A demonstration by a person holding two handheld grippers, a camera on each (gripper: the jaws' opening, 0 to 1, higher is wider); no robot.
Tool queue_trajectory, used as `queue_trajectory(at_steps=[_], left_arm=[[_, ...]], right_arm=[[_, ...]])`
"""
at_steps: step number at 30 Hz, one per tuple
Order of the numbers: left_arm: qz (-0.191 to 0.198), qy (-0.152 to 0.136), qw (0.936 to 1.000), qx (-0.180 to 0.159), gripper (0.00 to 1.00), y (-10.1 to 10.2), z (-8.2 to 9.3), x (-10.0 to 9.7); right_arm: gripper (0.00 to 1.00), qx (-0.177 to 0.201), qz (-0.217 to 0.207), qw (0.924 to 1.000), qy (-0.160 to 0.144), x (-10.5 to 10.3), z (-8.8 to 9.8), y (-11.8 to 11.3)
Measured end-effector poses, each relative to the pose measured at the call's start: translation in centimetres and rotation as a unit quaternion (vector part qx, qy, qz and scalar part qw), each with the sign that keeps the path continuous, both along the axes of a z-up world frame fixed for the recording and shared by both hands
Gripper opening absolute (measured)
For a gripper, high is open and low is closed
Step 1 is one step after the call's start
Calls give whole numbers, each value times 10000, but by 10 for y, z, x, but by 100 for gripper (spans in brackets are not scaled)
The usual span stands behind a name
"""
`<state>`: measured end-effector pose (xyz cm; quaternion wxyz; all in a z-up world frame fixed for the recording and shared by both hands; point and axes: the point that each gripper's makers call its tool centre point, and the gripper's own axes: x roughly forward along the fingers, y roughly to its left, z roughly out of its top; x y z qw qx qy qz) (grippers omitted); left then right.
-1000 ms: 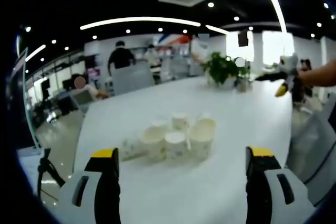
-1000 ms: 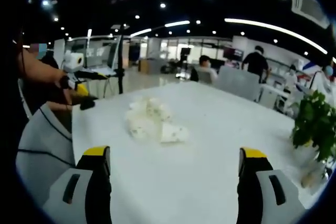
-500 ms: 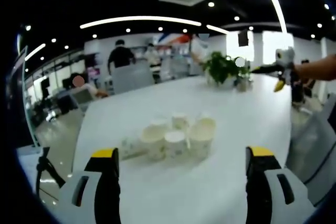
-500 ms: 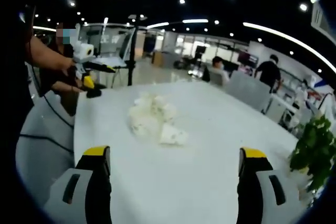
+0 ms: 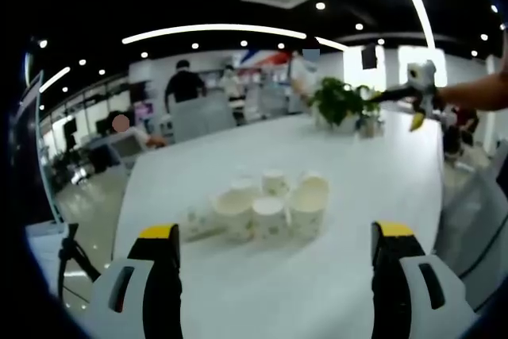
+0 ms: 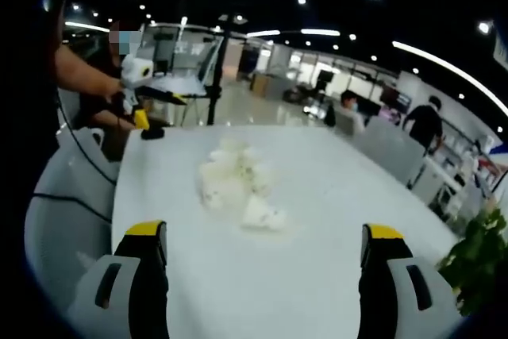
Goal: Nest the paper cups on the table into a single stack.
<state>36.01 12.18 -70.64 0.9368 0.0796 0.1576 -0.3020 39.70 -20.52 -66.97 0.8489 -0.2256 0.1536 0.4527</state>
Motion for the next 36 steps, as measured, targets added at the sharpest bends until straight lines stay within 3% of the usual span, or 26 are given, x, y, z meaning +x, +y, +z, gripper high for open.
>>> queue_trajectory(at_steps=[24,36], left_arm=[[77,38,10000,-6,99,0,-4,-3],[105,56,9999,-6,99,5,-7,-5]], right_arm=[[100,-483,686,9965,-56,18,0,32],[100,-953,1246,9876,-103,33,-5,53]])
